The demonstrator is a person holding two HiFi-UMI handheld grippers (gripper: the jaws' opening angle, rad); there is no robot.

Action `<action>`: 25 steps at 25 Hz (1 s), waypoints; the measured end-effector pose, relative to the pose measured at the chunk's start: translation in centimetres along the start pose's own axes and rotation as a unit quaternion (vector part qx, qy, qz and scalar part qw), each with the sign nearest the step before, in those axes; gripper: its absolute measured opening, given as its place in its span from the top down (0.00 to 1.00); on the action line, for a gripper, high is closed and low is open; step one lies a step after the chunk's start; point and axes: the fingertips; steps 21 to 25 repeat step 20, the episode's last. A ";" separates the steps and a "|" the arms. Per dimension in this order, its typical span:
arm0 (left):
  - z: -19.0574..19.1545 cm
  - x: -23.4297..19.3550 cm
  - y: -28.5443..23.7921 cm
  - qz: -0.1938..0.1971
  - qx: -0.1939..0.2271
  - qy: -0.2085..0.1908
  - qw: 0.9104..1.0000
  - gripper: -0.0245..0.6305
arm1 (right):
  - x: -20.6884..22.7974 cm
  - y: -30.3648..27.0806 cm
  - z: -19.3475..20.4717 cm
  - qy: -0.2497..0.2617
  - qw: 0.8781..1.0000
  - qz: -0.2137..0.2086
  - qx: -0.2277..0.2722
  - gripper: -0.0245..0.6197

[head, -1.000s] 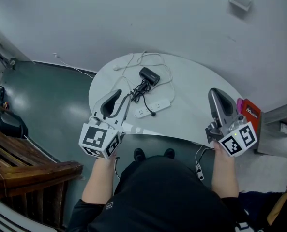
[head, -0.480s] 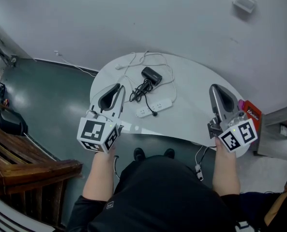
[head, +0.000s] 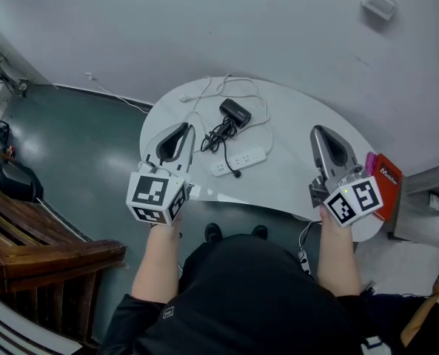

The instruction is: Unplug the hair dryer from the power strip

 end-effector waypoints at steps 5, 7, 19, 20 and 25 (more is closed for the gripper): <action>0.1 0.0 0.2 0.002 -0.001 0.001 1.000 0.90 | 0.1 0.0 -0.2 0.007 1.000 0.003 -0.002 0.91; 0.2 0.0 0.2 0.002 -0.003 0.002 1.000 0.90 | 0.1 0.0 -0.2 0.009 1.000 0.005 -0.003 0.91; 0.7 0.3 -0.4 0.016 -0.008 0.003 1.000 0.91 | 0.1 0.1 0.6 -0.005 1.000 0.005 -0.010 0.91; 0.7 0.3 -0.5 0.017 -0.009 0.003 1.000 0.91 | 0.2 0.1 0.6 -0.007 1.000 0.005 -0.010 0.91; 0.7 0.3 -0.5 0.017 -0.009 0.003 1.000 0.91 | 0.2 0.1 0.6 -0.007 1.000 0.005 -0.010 0.91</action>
Point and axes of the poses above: the fingertips, and each gripper's own axes: y backward along the fingers, x to its right, z out of its underside, and after that the axes turned 2 degrees about z, right-handed
